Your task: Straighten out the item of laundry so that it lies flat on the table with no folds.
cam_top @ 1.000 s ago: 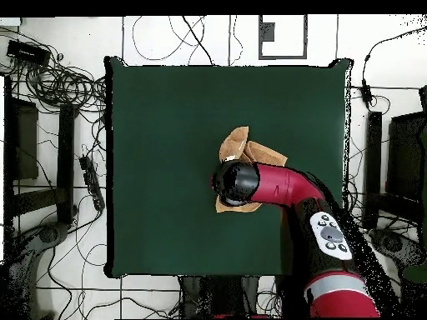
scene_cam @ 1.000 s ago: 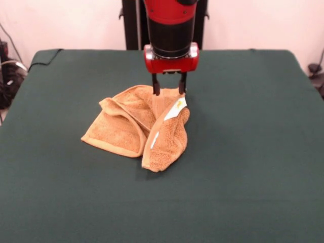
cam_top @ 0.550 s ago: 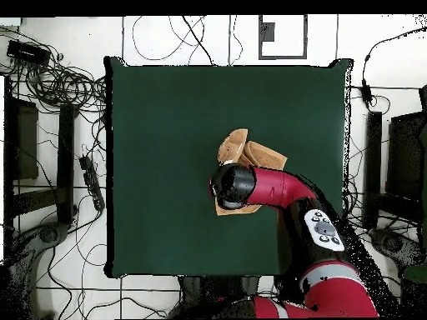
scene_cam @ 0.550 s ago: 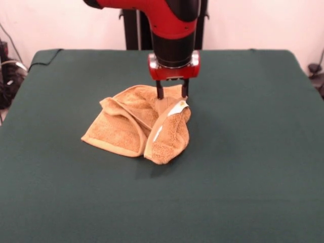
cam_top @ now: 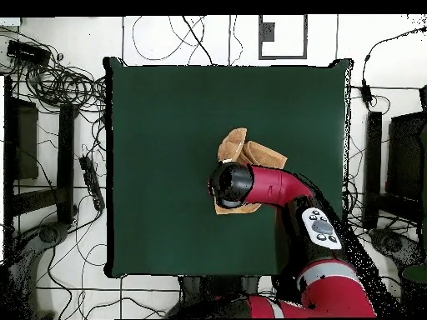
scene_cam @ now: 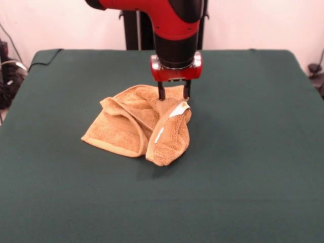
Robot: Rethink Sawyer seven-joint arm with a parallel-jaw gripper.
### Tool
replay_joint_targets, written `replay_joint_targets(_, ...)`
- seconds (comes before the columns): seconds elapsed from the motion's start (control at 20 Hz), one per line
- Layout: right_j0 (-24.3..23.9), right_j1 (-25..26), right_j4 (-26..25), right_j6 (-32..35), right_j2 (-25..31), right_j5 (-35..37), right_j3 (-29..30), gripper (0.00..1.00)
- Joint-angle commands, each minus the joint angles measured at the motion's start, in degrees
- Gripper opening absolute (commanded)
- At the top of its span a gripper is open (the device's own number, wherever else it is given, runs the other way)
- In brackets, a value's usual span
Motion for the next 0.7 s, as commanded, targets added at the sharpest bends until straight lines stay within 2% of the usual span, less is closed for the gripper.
replay_joint_targets(0.05, 3.23, 1.00, 2.68, 7.53, 5.00, 1.39, -1.85, 1.00)
replay_joint_targets(0.7, 4.72, 0.99, 3.41, 10.10, 4.32, -0.43, -0.58, 1.00)
